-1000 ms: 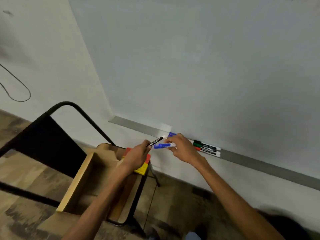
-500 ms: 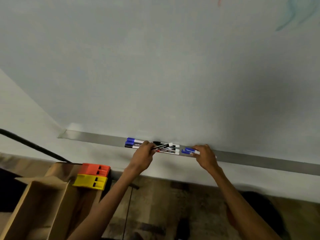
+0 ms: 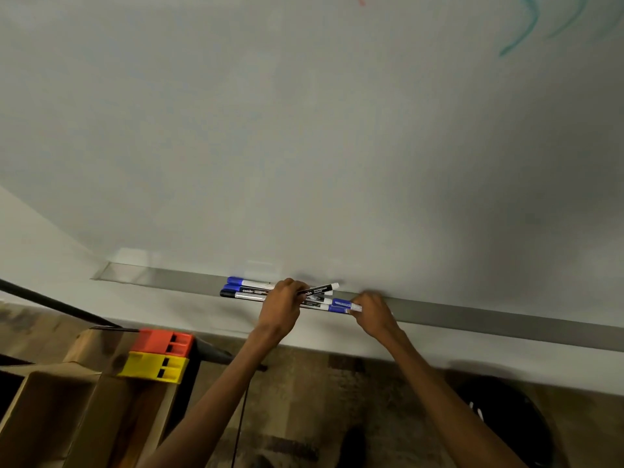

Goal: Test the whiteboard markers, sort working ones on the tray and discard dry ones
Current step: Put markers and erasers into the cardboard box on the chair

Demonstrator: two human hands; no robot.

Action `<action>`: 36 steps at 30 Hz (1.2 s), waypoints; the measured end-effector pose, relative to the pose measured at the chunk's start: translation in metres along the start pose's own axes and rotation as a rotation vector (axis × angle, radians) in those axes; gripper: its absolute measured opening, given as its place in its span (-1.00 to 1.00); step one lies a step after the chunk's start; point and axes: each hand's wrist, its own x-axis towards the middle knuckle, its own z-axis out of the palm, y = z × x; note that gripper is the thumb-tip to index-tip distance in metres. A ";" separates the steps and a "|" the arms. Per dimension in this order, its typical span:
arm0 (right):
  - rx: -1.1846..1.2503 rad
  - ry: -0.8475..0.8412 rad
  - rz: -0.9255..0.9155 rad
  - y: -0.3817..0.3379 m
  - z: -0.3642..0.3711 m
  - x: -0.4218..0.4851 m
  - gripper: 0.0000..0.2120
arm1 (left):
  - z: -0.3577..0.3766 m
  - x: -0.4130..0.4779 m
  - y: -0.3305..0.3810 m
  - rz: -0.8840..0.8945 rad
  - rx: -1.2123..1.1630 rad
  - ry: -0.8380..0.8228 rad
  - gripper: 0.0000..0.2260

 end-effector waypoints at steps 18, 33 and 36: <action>0.157 0.331 0.157 0.080 -0.033 -0.066 -0.79 | 0.100 0.029 0.060 0.178 -0.018 -0.012 -0.76; 0.253 0.373 0.053 0.075 -0.035 -0.060 -0.68 | 0.130 0.020 0.049 0.171 0.085 -0.015 -0.70; 0.277 0.376 0.046 0.074 -0.031 -0.053 -0.72 | 0.129 0.018 0.045 0.180 0.118 -0.028 -0.68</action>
